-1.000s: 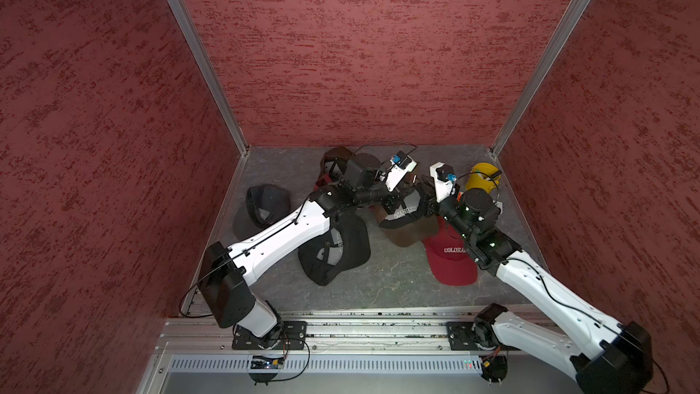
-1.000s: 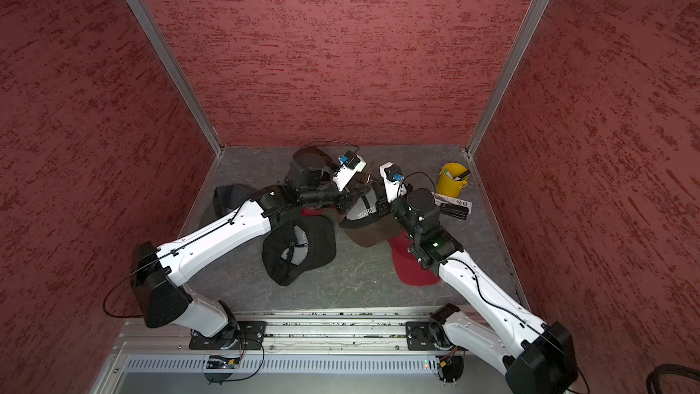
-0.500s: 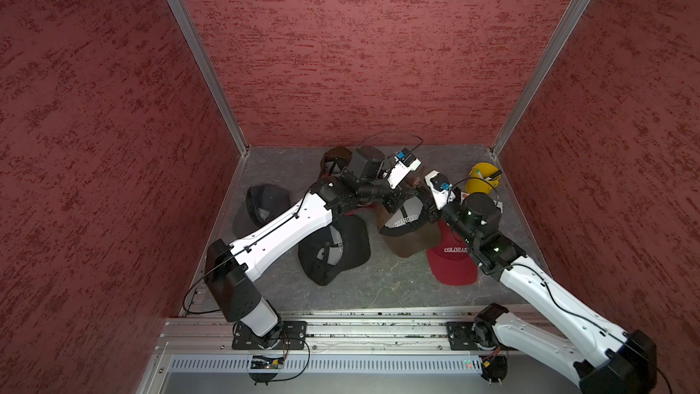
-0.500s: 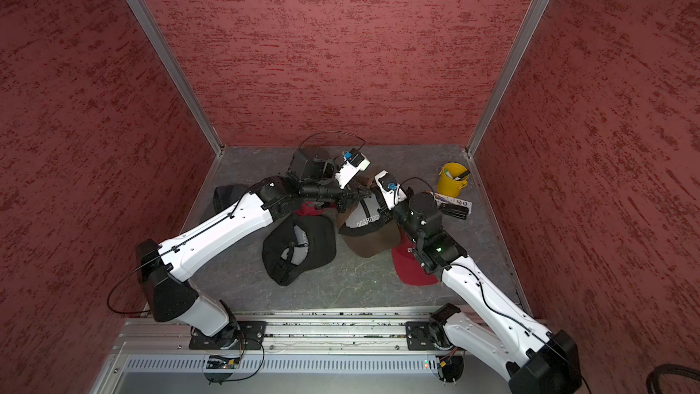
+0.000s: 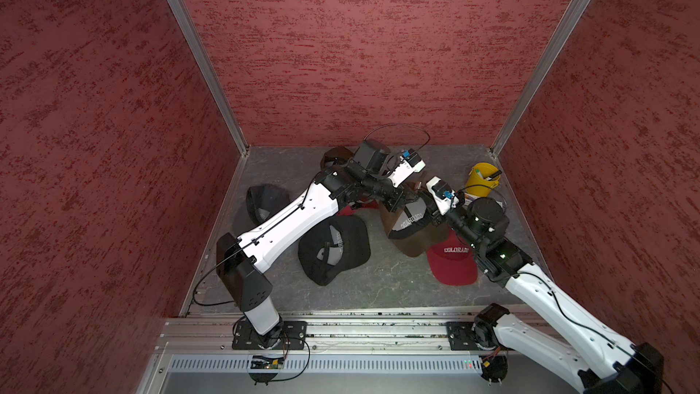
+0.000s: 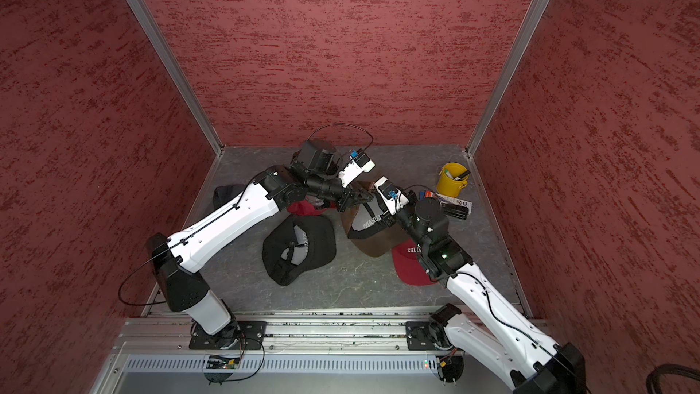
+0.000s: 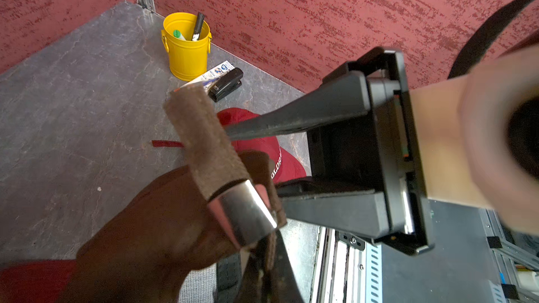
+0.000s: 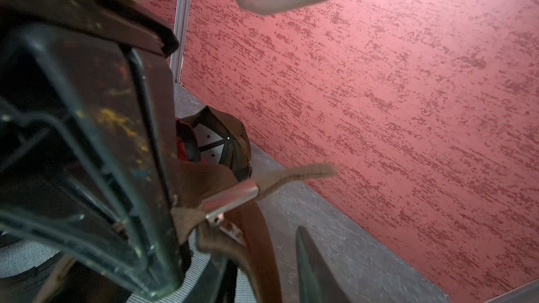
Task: Open the adjustable buckle of the baseball cap
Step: Pull the adjustable strap on the baseball cap.
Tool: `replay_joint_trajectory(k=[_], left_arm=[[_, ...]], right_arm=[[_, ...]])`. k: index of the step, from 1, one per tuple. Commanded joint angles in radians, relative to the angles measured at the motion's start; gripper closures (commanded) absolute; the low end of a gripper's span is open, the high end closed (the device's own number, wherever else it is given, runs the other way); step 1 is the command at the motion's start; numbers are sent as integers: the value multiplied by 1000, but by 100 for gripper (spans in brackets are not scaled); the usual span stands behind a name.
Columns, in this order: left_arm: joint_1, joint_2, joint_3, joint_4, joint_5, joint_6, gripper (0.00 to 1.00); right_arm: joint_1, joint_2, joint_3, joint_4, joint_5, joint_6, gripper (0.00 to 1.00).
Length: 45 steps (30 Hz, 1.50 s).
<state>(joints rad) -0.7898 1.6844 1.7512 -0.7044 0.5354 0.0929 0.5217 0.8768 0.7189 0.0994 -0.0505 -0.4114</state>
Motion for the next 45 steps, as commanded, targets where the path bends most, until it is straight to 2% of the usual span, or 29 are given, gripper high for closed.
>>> replay_joint_trajectory(k=[1, 5, 10, 21, 31, 39, 42, 44, 45], left_arm=[[6, 16, 41, -37, 37, 27, 100], [5, 33, 64, -40, 43, 28, 100], [3, 53, 96, -63, 55, 39, 100], [-15, 54, 97, -87, 26, 64, 100], [-25, 11, 25, -55, -23, 71, 100], [-25, -144, -227, 257, -163, 38, 100], [-16, -163, -272, 342, -233, 2, 85], [-12, -166, -288, 406, -275, -34, 60], [-13, -166, -291, 428, -296, -49, 52]], right_arm=[[-4, -18, -3, 8, -43, -19, 66], [-3, -18, -4, 3, -72, -15, 70], [-2, -14, -8, 5, -82, 2, 83], [-2, -7, 0, 97, 54, 194, 100], [-3, 17, 5, 122, 193, 291, 100], [-4, 50, 57, 92, 289, 381, 100], [-2, 66, 83, 81, 300, 432, 100], [-3, 81, 107, 72, 305, 466, 100], [-3, 86, 122, 67, 311, 482, 100]])
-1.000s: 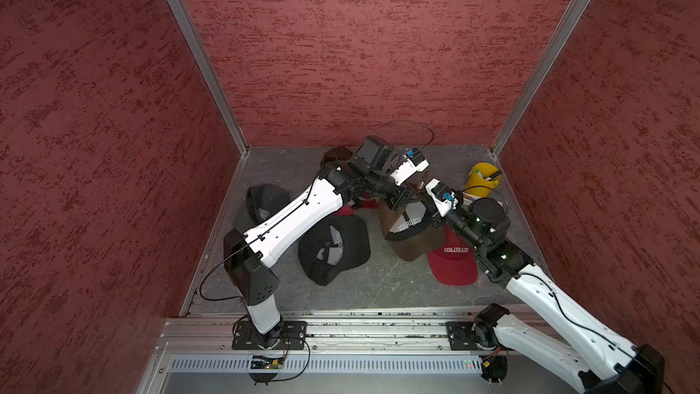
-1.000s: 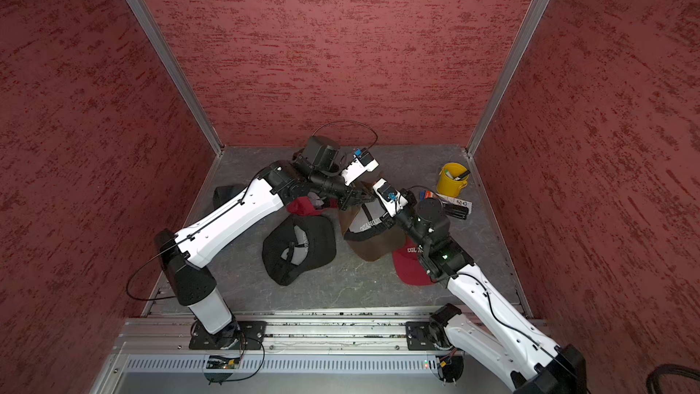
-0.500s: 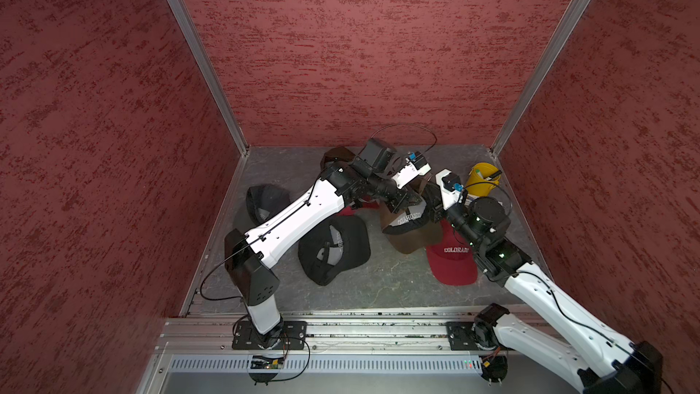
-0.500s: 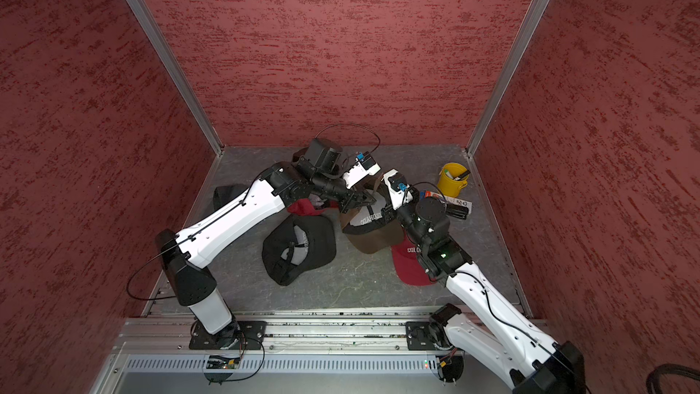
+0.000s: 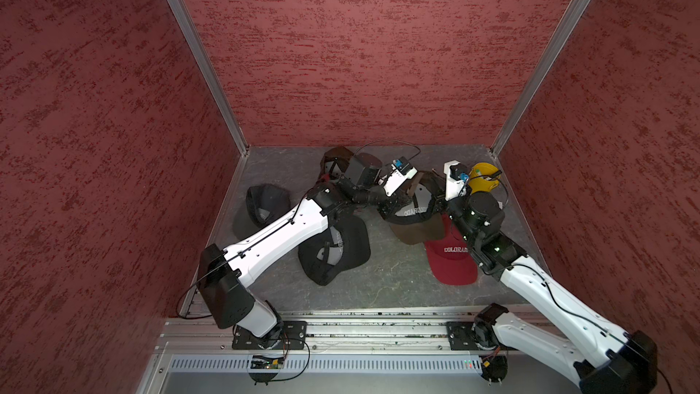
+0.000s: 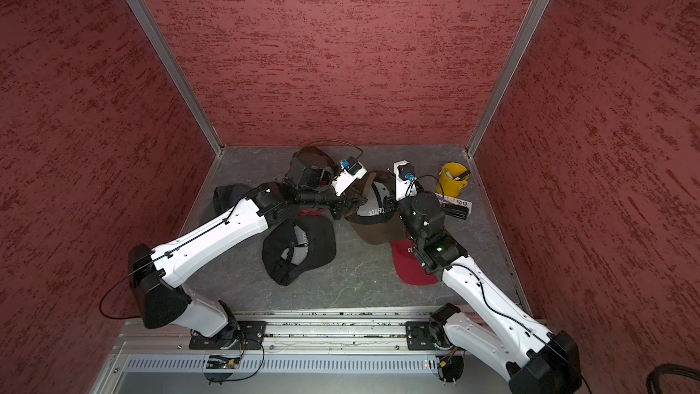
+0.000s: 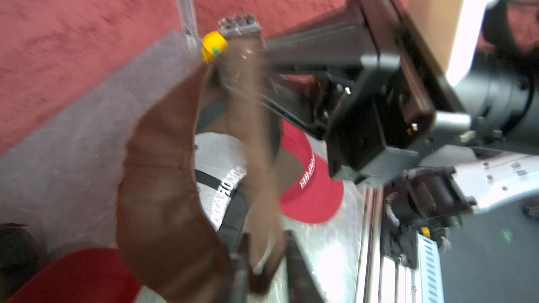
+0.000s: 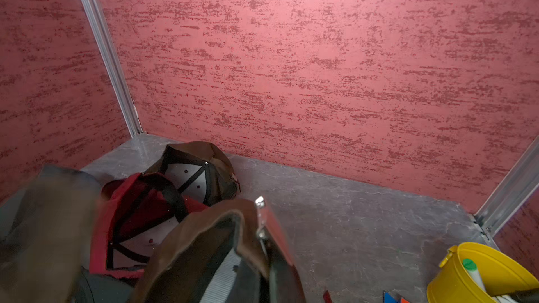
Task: Open the adjustable buckle of the baseball cap
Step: Pull the adjustable strap on the baseball cap.
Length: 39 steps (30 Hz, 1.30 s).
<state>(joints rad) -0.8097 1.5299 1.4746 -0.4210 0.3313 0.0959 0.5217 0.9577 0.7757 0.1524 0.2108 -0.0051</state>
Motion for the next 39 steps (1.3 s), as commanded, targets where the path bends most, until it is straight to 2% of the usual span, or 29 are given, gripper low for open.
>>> replay_joint_trajectory(k=[1, 5, 13, 15, 18, 22, 28, 35, 39], left_arm=[[5, -14, -19, 171, -121, -71, 46], [-16, -48, -67, 280, -259, -116, 39], [-127, -134, -206, 419, -458, -115, 38], [-159, -146, -259, 476, -484, -116, 38], [-197, -139, -350, 604, -465, -108, 37], [-246, -74, -390, 732, -481, -102, 36], [-295, 65, -367, 935, -544, -41, 31], [-296, 200, -310, 1060, -572, -46, 27], [-285, 244, -271, 1062, -601, -83, 26]], right_arm=[[-2, 13, 81, 7, 55, 95, 100], [-2, 37, 133, -5, 90, 186, 100], [-2, 94, 212, -29, 183, 311, 100], [-2, 103, 235, -37, 208, 335, 100], [-3, 105, 259, -31, 234, 360, 100], [-2, 105, 282, -17, 244, 369, 100], [-3, 124, 328, -27, 249, 379, 100], [-3, 113, 341, -36, 251, 394, 100], [-2, 87, 316, -28, 259, 409, 100]])
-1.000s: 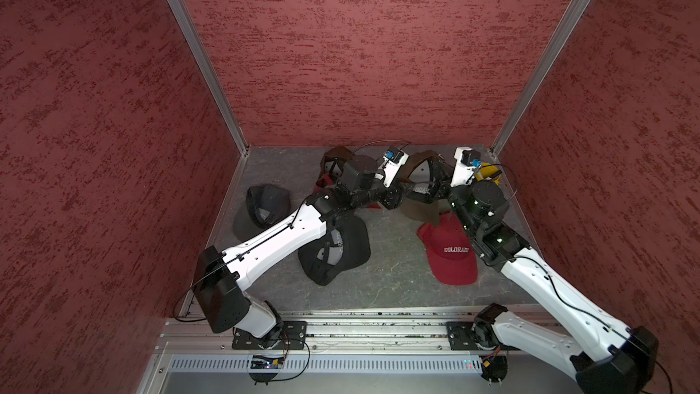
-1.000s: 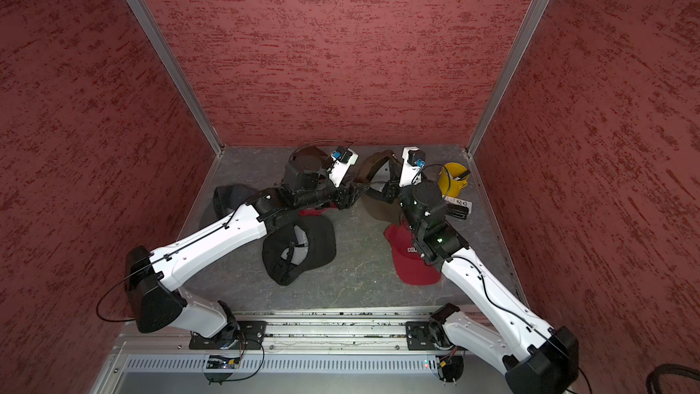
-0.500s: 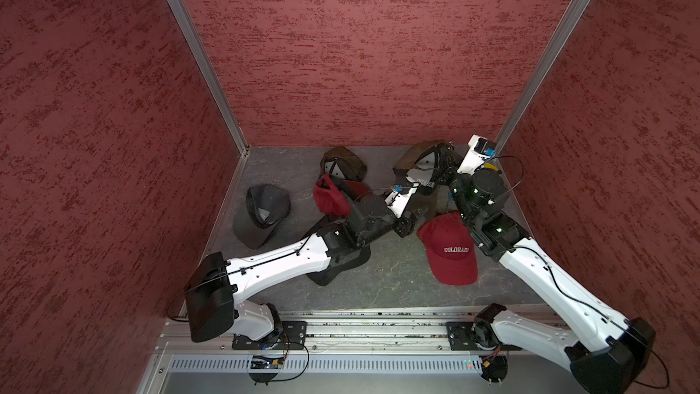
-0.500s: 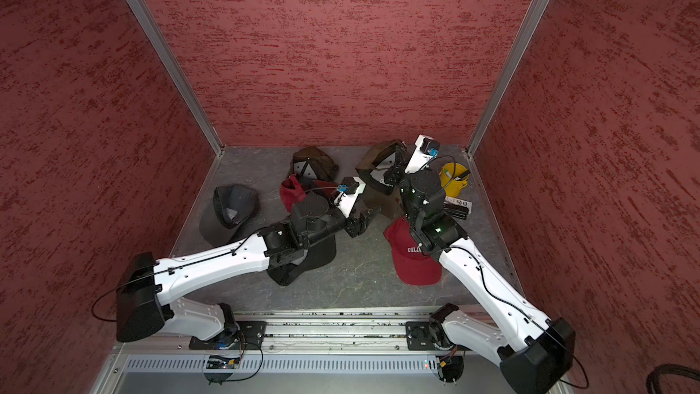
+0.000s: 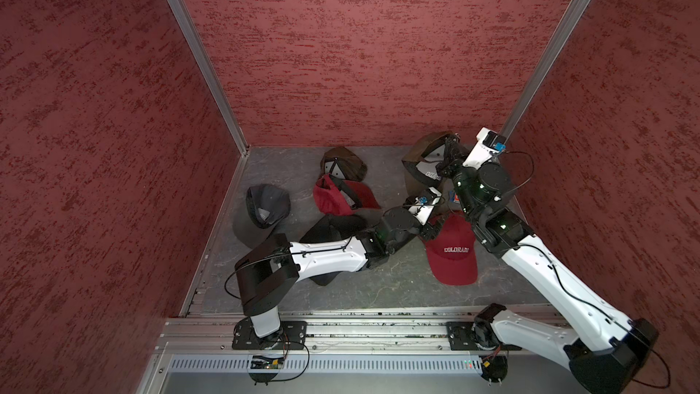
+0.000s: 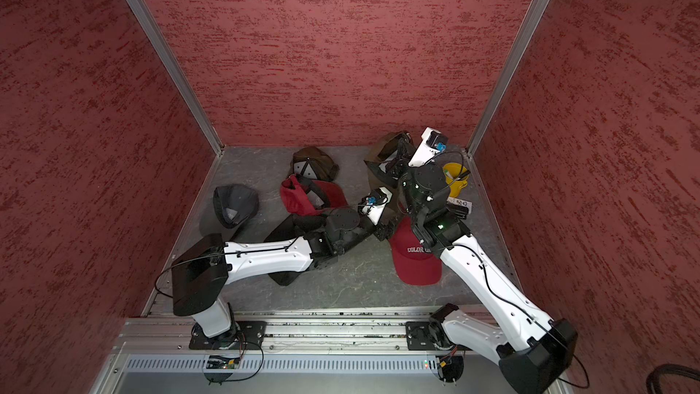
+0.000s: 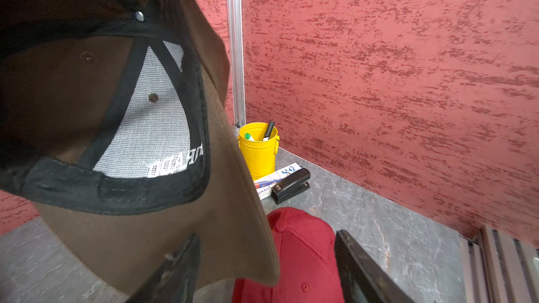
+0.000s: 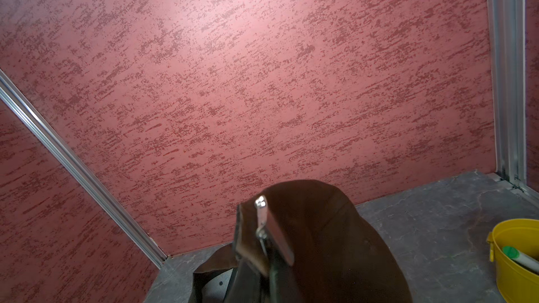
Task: Open the adjustable buckle of the baseball cap
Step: Pull the adjustable strap on the baseball cap, then place the baseball cap at the center of the board.
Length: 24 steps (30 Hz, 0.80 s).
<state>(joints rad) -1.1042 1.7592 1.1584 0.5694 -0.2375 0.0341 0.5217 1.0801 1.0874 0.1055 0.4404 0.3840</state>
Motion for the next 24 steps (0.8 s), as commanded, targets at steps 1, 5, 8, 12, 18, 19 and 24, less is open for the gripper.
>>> replay_joint_trajectory(k=[1, 5, 8, 12, 18, 19, 24], left_arm=[[14, 23, 53, 70, -24, -26, 26], [39, 61, 104, 28, 15, -68, 27], [53, 83, 135, -20, 40, -97, 37], [74, 86, 125, -45, 70, -142, 54], [98, 66, 110, -59, 110, -155, 83], [101, 64, 110, -65, 118, -154, 86], [108, 42, 97, -83, 145, -153, 100]], right_arm=[[-2, -40, 0, 19, 29, 23, 100], [-3, -48, -18, 18, 23, 40, 100], [-2, -55, -36, 20, 20, 58, 100], [-2, -63, -57, 32, 17, 78, 100], [-3, -65, -86, 46, -4, 83, 100], [-2, -66, -90, 49, -8, 85, 100], [-2, -64, -96, 58, -29, 72, 100]])
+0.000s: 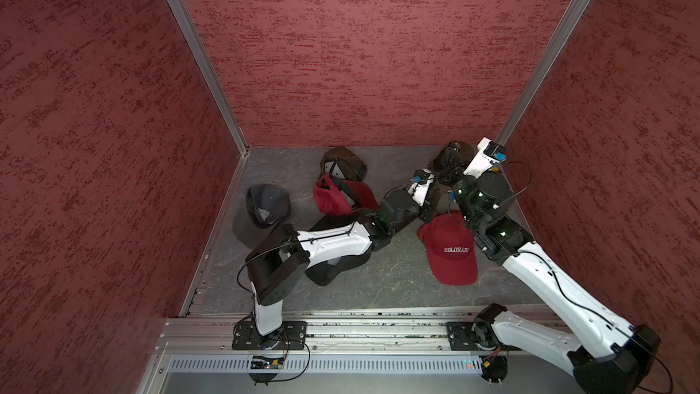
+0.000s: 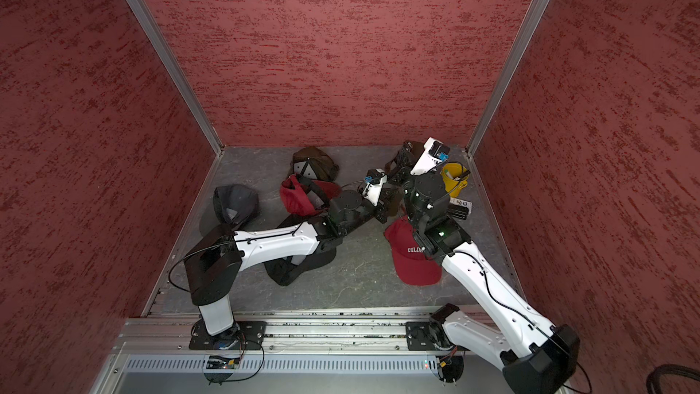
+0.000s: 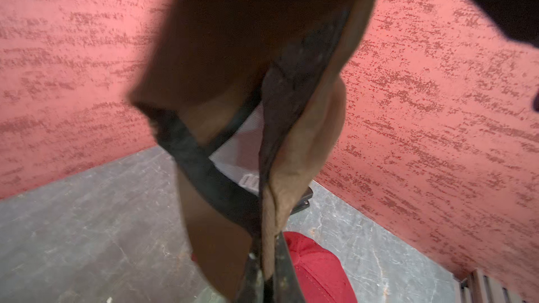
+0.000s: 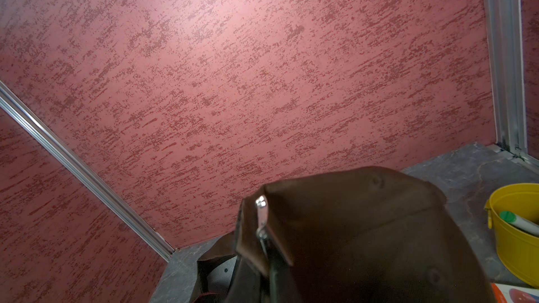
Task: Open the adjustable buckle of the baseball cap
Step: Place the baseball cap at the center of the board.
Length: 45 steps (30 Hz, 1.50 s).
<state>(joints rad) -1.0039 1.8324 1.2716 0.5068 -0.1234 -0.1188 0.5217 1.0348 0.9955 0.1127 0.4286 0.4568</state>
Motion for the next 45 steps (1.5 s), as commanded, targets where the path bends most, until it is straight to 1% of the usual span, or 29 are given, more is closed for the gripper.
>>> replay_joint_trajectory(k=[1, 2, 5, 6, 10, 11, 13, 17, 21, 26, 30, 32, 38, 41, 45], left_arm=[[10, -37, -20, -21, 34, -3, 100], [14, -44, -23, -54, 41, -9, 100], [27, -69, -40, -84, 76, -41, 100], [32, -79, -49, -92, 90, -52, 100], [64, -140, -100, -143, 159, -135, 100], [74, -157, -118, -152, 179, -162, 100], [93, -191, -153, -160, 211, -206, 100], [113, -252, -207, -181, 242, -255, 100], [140, -302, -269, -171, 279, -333, 100], [155, -362, -358, -137, 335, -449, 100], [162, -403, -466, -54, 345, -567, 100], [157, -416, -507, -37, 330, -594, 100], [128, -395, -582, 97, 306, -699, 100], [97, -379, -650, 194, 263, -771, 100], [66, -285, -719, 377, 252, -865, 100]], right_arm=[[-2, -19, -6, 50, -20, -5, 100], [-3, -20, -7, 49, -19, -8, 100], [-3, -28, -16, 51, -17, -20, 100], [-2, -31, -19, 50, -24, -27, 98], [-2, -66, -60, 98, -96, -110, 71], [-3, -73, -67, 103, -112, -132, 67], [-2, -80, -70, 94, -133, -165, 61], [-3, -91, -66, 58, -158, -213, 54], [-3, -117, -72, 36, -166, -242, 49], [-3, -165, -98, 8, -150, -265, 47], [-2, -193, -115, -26, -149, -257, 46], [-2, -206, -128, -33, -156, -249, 46], [-2, -216, -153, -72, -196, -201, 44], [-2, -234, -171, -76, -200, -185, 44], [-2, -259, -194, -75, -203, -171, 43]])
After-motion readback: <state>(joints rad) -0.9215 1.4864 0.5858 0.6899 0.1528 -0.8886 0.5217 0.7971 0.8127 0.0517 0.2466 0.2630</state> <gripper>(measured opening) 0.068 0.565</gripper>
